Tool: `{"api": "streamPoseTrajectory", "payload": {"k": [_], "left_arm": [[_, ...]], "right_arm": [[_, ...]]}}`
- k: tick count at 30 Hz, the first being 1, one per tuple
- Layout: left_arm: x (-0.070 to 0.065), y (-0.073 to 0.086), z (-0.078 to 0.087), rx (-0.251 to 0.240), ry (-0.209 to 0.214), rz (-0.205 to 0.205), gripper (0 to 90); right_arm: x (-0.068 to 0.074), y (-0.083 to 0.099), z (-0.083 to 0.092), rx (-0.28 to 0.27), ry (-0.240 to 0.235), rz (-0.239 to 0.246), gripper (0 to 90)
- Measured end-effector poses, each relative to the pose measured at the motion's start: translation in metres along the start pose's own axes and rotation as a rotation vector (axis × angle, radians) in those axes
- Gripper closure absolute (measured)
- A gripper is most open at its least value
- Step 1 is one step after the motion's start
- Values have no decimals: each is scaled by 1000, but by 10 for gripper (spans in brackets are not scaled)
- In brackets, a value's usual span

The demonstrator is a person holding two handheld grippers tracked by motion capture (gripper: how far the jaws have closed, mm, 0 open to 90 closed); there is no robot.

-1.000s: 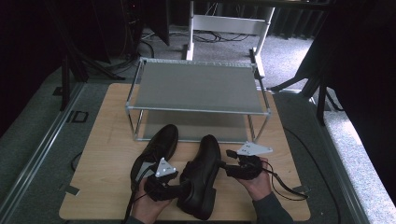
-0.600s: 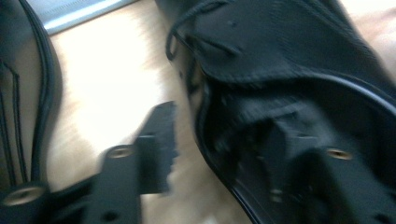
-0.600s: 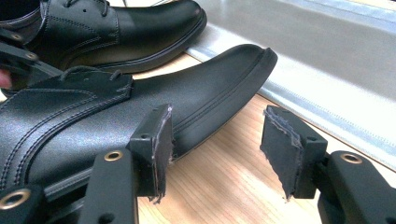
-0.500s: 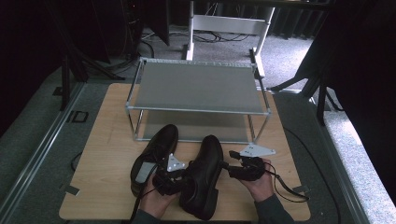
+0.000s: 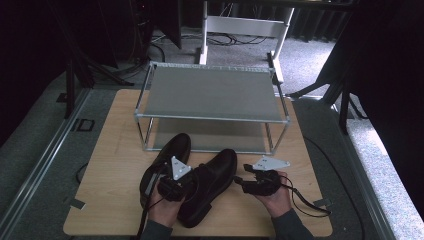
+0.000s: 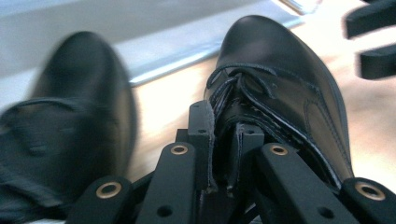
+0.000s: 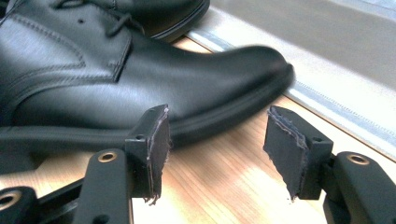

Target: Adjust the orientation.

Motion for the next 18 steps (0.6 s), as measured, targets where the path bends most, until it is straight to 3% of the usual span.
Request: {"api": "streamPoseTrajectory", "payload": {"k": [3, 5, 7, 10, 18], "left_arm": [[11, 1, 4, -38, -64, 48, 819], [15, 1, 8, -63, -115, 48, 817], [14, 2, 10, -58, -132, 30, 795], [10, 4, 8, -52, -138, -3, 765], [-3, 4, 4, -38, -142, -34, 744]], "right_arm": [[-1, 0, 1, -2, 3, 1, 397], [-1, 0, 1, -1, 2, 2, 397], [0, 0, 0, 1, 1, 3, 397], [1, 1, -2, 7, -3, 5, 397], [2, 2, -5, 18, -11, 13, 398]]}}
Point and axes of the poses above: each handheld gripper's, and its own axes: z roughly backward along the jaws, y roughly out of its underside, x roughly to its left, the point moved 1 cm from there along -z, roughly forward along the jaws, and after that the axes turned 4 degrees about z, right-handed, at the moved point
